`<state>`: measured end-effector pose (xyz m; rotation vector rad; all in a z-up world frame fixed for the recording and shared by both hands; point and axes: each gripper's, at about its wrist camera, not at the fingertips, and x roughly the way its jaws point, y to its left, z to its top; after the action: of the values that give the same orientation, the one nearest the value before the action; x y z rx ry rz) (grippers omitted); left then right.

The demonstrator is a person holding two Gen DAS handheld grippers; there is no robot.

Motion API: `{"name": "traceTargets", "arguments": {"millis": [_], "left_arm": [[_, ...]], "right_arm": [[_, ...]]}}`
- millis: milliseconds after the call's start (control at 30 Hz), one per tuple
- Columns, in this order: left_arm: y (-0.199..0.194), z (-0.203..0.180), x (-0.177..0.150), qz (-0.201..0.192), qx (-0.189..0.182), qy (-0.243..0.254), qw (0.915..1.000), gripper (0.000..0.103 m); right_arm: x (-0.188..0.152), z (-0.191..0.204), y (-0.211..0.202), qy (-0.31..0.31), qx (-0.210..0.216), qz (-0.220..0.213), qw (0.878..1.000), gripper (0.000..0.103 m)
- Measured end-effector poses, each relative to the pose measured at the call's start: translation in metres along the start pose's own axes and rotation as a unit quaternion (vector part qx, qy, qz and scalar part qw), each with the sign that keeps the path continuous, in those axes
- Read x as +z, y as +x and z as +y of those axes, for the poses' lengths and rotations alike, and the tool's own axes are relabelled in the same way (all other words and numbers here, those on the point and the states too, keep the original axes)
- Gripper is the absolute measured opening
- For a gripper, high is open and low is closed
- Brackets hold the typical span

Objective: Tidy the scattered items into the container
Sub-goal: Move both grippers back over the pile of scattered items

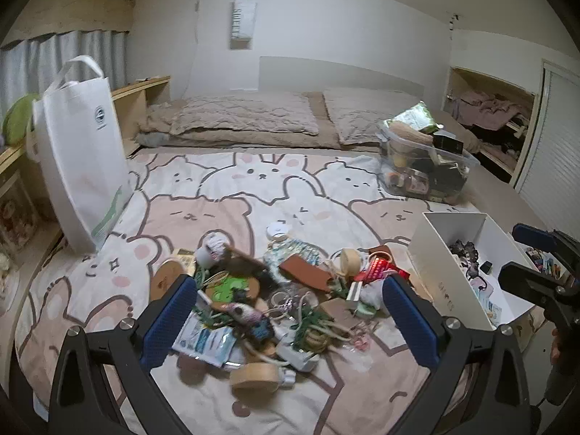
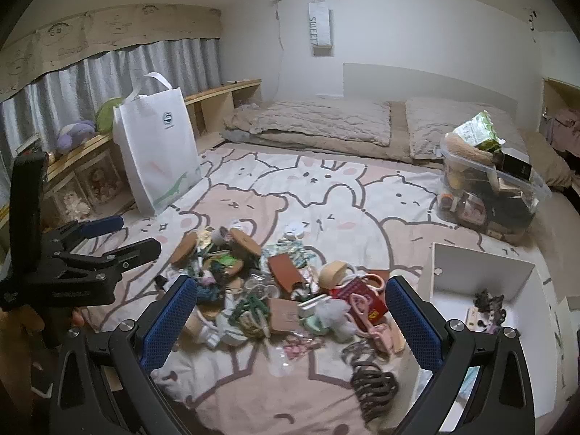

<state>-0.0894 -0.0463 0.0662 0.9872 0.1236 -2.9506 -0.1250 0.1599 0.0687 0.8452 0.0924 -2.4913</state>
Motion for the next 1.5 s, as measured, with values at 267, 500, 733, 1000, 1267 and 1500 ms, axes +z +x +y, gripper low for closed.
{"name": "traceTargets", "arguments": {"millis": [267, 500, 733, 1000, 1267, 1500], "left_arm": [[-0.012, 0.031, -0.016, -0.005, 0.016, -0.026, 0.9995, 0.103], [-0.009, 0.051, -0.026, 0.0, 0.029, -0.032, 0.9991, 0.103], [0.003, 0.066, -0.037, 0.013, 0.045, -0.031, 0.9984, 0.103], [0.015, 0.082, -0.04, 0.011, 0.047, -0.058, 0.9971, 0.103], [0.033, 0.088, -0.052, 0.013, 0.055, -0.045, 0.9974, 0.103], [0.073, 0.101, -0.081, 0.048, 0.056, -0.042, 0.9964, 0.103]], "right_arm": [[0.0, 0.03, 0.0, 0.013, 0.008, 0.0, 1.0, 0.103], [-0.001, 0.043, 0.006, 0.018, 0.002, 0.005, 1.0, 0.103], [-0.008, 0.043, 0.028, 0.019, -0.006, 0.019, 1.0, 0.103], [-0.018, 0.036, 0.052, 0.022, 0.015, 0.044, 0.999, 0.103], [-0.022, 0.027, 0.078, -0.005, 0.013, 0.057, 0.998, 0.103], [-0.028, 0.016, 0.115, -0.021, 0.022, 0.083, 0.996, 0.103]]}}
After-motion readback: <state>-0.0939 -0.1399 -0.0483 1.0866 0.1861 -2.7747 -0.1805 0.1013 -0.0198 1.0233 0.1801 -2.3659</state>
